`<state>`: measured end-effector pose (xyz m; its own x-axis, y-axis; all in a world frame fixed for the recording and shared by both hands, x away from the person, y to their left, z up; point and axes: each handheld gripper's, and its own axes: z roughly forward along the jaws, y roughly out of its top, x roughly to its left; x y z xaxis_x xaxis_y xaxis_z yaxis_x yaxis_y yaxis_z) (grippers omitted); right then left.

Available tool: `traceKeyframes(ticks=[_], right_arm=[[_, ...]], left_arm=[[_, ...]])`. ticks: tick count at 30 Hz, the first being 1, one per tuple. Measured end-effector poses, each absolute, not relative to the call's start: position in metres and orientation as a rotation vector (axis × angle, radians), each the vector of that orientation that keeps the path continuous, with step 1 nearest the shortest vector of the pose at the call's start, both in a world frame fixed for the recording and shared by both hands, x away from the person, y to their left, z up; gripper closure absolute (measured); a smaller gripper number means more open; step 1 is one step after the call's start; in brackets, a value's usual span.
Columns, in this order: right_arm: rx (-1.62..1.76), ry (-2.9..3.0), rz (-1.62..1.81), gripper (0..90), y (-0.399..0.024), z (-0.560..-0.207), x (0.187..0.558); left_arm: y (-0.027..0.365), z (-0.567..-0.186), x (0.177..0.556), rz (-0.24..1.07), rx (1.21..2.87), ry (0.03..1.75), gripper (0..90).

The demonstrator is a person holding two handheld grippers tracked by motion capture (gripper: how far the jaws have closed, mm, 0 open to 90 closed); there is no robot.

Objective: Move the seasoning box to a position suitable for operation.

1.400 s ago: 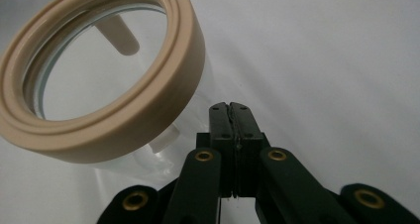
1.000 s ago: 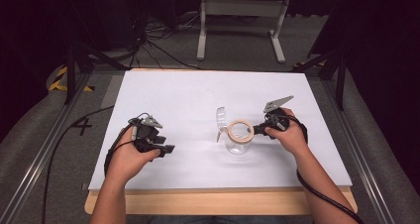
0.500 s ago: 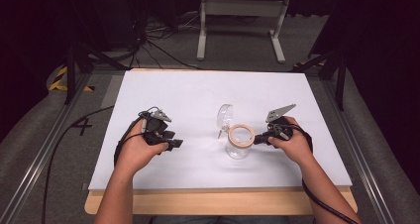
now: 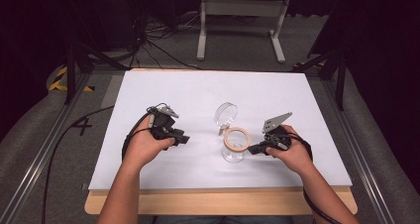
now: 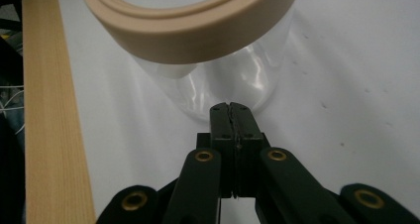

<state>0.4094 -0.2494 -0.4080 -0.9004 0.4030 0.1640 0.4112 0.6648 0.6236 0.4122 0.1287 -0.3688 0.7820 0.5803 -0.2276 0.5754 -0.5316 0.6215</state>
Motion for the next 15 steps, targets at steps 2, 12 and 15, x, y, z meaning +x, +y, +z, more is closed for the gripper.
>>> traceKeyframes(ticks=[2,12,15], right_arm=[[-0.676,-2.852,-1.070,90.0,-0.246,-0.408,0.407],[-0.580,-2.836,-1.065,90.0,-0.226,-0.410,0.396],[-0.556,-2.835,-1.067,90.0,-0.221,-0.410,0.394]], left_arm=[[0.129,-0.369,0.413,0.003,2.251,0.860,70.1],[0.131,-0.370,0.418,-0.004,2.218,0.848,86.1],[0.133,-0.372,0.419,-0.005,2.204,0.847,87.2]])
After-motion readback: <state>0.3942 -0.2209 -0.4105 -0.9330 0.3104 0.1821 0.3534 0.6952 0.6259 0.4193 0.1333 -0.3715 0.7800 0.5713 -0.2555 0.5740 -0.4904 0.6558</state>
